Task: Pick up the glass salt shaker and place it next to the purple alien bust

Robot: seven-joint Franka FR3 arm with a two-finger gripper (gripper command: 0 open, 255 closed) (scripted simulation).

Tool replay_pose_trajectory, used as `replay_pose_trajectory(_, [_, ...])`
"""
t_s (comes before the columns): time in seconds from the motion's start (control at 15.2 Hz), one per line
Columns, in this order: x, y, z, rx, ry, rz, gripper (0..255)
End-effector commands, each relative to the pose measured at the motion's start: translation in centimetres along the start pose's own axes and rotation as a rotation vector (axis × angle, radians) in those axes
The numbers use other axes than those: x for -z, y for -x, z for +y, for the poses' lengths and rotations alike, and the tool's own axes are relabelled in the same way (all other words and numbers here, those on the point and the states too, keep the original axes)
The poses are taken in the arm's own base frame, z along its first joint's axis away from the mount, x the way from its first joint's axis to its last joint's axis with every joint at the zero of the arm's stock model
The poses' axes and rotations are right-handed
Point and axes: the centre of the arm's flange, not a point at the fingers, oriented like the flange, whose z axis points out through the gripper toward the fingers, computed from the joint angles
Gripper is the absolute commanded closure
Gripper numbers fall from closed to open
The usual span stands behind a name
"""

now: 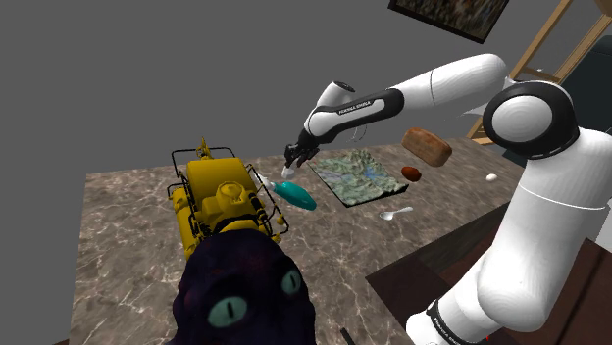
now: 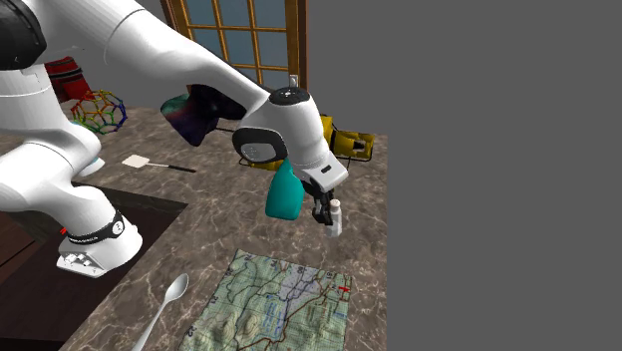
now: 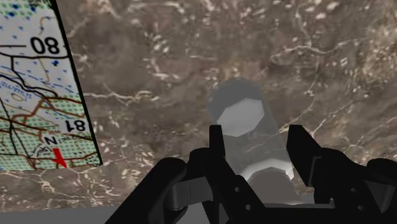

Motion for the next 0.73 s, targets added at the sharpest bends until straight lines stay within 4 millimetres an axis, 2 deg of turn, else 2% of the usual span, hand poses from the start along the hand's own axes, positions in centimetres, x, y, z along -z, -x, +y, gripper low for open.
replay_pose_trajectory(0.0, [0.0, 0.0, 0.0, 0.0, 0.0, -0.001, 255])
replay_pose_trajectory(0.66, [5.0, -1.3, -0.6, 0.0, 0.0, -0.001, 255])
